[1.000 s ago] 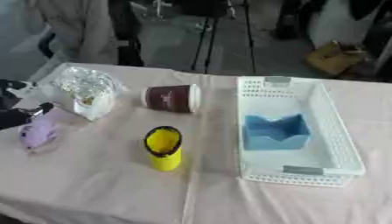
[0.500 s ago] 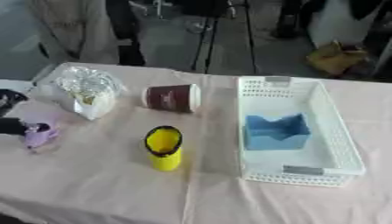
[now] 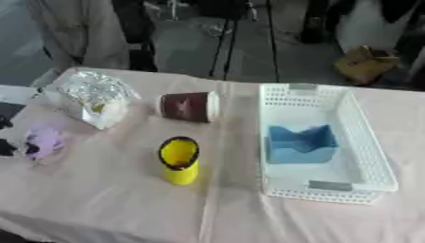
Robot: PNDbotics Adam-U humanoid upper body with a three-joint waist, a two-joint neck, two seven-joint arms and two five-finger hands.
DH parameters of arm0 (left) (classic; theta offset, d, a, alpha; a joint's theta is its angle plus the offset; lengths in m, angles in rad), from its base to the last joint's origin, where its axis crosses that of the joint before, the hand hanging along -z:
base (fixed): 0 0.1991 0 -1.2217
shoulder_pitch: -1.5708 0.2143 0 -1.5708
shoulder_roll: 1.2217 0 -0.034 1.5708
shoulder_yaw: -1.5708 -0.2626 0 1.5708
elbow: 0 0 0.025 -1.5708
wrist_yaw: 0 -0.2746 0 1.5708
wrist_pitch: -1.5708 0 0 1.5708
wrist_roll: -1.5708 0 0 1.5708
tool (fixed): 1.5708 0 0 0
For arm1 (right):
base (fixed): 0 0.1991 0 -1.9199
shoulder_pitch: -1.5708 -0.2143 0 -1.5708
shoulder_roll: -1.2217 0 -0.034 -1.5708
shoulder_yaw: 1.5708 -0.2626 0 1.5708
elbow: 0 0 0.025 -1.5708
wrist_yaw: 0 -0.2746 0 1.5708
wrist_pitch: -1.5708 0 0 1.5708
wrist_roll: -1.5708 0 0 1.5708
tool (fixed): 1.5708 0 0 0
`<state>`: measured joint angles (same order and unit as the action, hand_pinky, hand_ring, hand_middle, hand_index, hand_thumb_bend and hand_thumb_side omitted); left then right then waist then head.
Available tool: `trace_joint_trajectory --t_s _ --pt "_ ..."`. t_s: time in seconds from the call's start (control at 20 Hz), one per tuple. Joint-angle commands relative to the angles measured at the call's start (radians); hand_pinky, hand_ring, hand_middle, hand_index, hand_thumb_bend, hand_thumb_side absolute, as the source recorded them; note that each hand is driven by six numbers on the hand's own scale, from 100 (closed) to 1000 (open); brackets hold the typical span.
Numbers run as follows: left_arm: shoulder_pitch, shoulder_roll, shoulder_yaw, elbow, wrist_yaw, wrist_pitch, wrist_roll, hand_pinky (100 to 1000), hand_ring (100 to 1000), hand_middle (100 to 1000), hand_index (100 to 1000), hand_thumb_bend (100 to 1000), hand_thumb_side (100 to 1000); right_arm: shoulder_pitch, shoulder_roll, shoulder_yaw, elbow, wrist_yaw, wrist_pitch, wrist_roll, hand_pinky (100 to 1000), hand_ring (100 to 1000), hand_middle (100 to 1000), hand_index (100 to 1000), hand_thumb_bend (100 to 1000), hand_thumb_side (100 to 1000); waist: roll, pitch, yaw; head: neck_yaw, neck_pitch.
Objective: Pick up objects on the table and place them in the box.
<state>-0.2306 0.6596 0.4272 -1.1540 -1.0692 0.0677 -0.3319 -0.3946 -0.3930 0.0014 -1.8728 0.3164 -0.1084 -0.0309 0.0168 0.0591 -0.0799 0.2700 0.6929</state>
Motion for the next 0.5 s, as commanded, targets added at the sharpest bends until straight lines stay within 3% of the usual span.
trace_joint_trajectory --t_s 0.05,0.25,0.5 --pt "-0.023 0.028 0.023 -0.002 0.015 0.053 0.051 558 671 732 805 834 579 -0.009 -0.021 -0.005 -0.007 -0.003 -0.002 0.003 587 646 798 885 100 462 0.001 -0.011 -0.002 0.005 0.005" --pt "-0.041 0.028 -0.015 0.034 0.062 0.112 0.118 551 668 728 803 812 589 -0.011 -0.021 -0.003 -0.007 -0.005 -0.003 0.004 587 646 798 885 100 463 0.0 -0.009 -0.007 0.01 0.005" --pt "-0.073 0.024 -0.055 0.126 0.141 0.084 0.199 546 677 739 813 782 606 -0.014 -0.019 -0.001 -0.007 -0.007 -0.005 0.007 587 646 798 885 100 463 -0.003 -0.005 -0.014 0.015 0.001"
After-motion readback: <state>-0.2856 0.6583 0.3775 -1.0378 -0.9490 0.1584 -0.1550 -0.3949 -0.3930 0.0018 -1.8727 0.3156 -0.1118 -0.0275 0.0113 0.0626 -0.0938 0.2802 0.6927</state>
